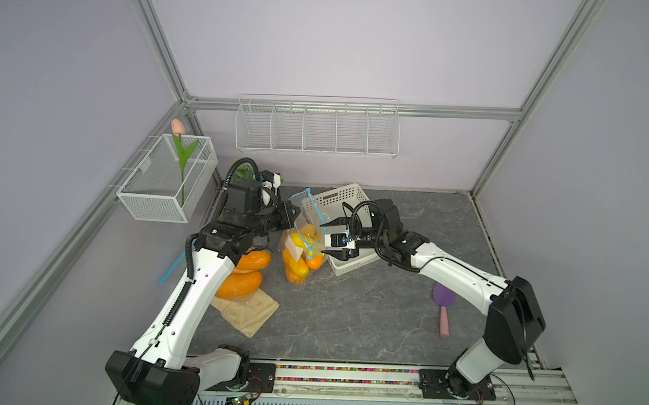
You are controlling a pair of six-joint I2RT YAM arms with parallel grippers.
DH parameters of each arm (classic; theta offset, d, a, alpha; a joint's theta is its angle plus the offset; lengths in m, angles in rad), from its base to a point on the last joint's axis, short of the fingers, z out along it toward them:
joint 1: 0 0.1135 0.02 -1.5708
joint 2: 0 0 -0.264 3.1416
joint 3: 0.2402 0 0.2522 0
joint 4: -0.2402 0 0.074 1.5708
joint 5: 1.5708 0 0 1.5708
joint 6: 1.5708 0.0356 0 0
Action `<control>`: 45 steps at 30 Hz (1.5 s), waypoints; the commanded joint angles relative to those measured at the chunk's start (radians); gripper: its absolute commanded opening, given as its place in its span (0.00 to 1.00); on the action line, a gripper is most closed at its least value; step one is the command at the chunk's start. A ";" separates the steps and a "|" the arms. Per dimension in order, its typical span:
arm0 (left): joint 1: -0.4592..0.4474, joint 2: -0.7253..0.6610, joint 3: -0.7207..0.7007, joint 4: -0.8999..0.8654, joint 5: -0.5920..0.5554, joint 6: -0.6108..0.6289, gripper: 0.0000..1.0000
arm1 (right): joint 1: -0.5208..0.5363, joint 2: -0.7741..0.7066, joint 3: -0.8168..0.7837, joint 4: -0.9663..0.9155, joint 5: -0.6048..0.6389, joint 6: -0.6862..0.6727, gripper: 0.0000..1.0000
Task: Place the mango in a zip-top bag and seal the zipper
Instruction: Pick up the zipper food storage bag at the center of the board.
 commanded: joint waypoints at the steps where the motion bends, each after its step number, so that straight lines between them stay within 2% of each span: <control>1: -0.006 0.012 0.045 0.023 0.048 0.027 0.00 | 0.011 0.045 0.029 -0.003 0.012 -0.068 0.65; 3: -0.004 0.023 0.050 0.028 0.061 0.030 0.00 | 0.021 0.060 0.041 -0.001 0.029 -0.076 0.56; 5: -0.006 0.031 0.057 0.033 0.068 0.025 0.07 | 0.029 0.074 0.048 0.008 0.056 -0.075 0.47; 6: -0.004 0.031 0.056 0.038 0.072 0.024 0.13 | 0.032 0.078 0.047 0.020 0.065 -0.068 0.44; 11: -0.004 -0.039 0.002 0.121 0.030 0.006 0.58 | 0.031 0.089 0.027 0.124 0.135 0.029 0.25; 13: -0.005 -0.096 -0.040 0.165 -0.022 0.005 0.70 | 0.032 0.093 0.033 0.129 0.150 0.055 0.21; 15: -0.005 -0.159 -0.086 0.206 -0.085 0.009 0.77 | 0.030 0.096 0.038 0.128 0.154 0.072 0.17; 19: -0.004 -0.295 -0.204 0.312 -0.143 0.053 0.79 | 0.022 0.094 0.036 0.155 0.158 0.134 0.08; 23: -0.005 -0.386 -0.329 0.390 -0.137 0.101 0.82 | 0.009 0.079 0.046 0.166 0.171 0.222 0.07; 26: -0.006 -0.396 -0.374 0.401 -0.087 0.137 0.79 | 0.008 0.051 0.067 0.129 0.159 0.278 0.07; 29: -0.016 -0.389 -0.395 0.408 -0.037 0.183 0.72 | 0.007 0.026 0.082 0.108 0.151 0.329 0.07; 37: -0.054 -0.399 -0.513 0.541 0.090 0.333 0.71 | 0.004 0.005 0.164 -0.040 0.119 0.404 0.07; 40: -0.074 -0.391 -0.533 0.543 0.097 0.407 0.71 | 0.002 0.003 0.175 -0.062 0.106 0.416 0.07; 45: -0.082 -0.371 -0.544 0.558 0.058 0.465 0.62 | -0.002 -0.001 0.178 -0.089 0.082 0.424 0.07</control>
